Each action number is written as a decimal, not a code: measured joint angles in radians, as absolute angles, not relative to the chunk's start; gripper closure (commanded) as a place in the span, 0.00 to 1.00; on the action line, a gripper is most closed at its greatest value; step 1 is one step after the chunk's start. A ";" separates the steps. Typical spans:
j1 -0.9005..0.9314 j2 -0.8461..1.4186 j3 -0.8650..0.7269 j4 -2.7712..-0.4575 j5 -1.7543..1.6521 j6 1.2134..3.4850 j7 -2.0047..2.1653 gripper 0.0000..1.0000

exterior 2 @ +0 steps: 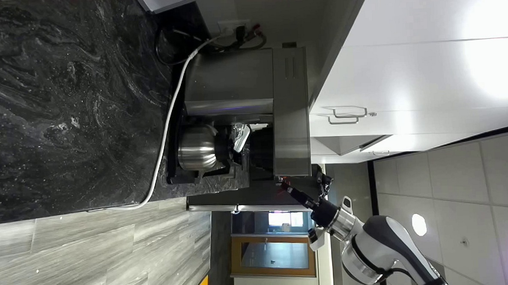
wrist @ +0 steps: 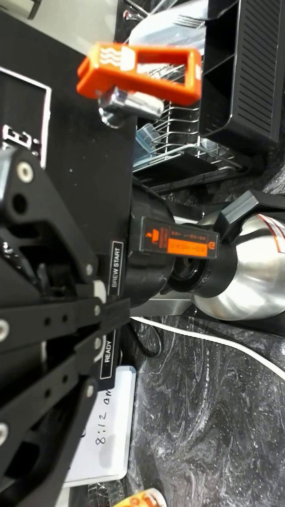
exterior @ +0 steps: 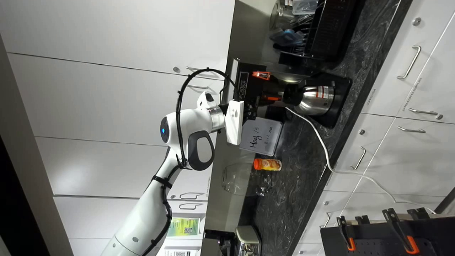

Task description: Switch off the coffeemaker

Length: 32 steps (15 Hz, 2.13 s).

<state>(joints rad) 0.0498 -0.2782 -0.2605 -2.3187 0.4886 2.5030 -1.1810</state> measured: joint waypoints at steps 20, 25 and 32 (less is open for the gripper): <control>0.038 -0.248 -0.258 -2.303 0.636 2.501 -1.331 1.00; 0.011 -0.333 -0.255 -2.316 0.591 2.453 -1.248 1.00; -0.013 -0.429 -0.255 -2.325 0.455 2.296 -1.075 1.00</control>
<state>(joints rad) -0.0134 -0.4294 -0.2554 -2.3247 0.4548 2.2959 -1.0754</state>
